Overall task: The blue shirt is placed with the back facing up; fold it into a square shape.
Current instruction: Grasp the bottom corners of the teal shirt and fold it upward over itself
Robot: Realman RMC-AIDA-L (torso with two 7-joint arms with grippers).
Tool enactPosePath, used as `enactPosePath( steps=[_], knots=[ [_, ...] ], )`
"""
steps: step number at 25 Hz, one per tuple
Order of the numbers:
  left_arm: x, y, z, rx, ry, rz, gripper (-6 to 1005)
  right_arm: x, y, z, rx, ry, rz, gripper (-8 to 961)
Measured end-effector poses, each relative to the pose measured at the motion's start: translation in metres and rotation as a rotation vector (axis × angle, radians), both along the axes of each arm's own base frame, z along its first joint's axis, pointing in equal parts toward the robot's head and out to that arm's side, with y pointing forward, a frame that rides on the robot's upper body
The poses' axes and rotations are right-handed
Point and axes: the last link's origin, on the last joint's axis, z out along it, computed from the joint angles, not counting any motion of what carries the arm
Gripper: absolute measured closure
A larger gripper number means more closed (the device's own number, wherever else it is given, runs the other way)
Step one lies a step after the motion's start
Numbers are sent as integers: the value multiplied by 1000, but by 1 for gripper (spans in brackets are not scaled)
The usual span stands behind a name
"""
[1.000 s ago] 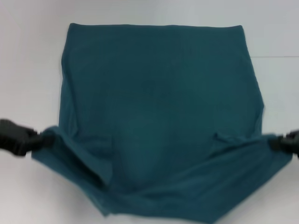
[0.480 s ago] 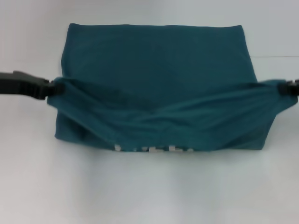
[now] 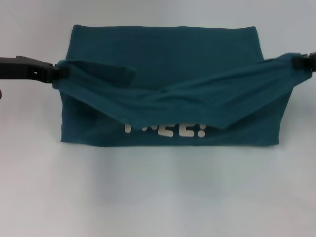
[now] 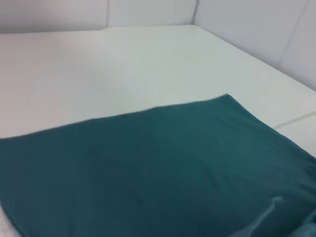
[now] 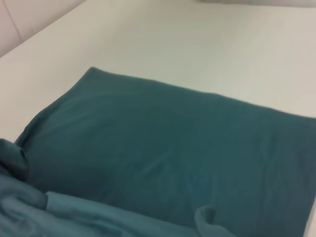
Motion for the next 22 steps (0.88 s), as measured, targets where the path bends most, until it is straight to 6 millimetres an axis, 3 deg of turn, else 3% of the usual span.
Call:
enactPosePath(
  steps=[7, 15, 22],
  knots=[
    [-1, 13, -11, 29, -8, 15, 946, 3, 12, -3, -13, 10, -17, 884],
    [-1, 22, -35, 68, 29, 13, 945, 11, 13, -5, -21, 18, -42, 880],
    [-3, 27, -42, 102, 11, 21, 942, 18, 13, -2, 7, 30, -61, 876]
  ],
)
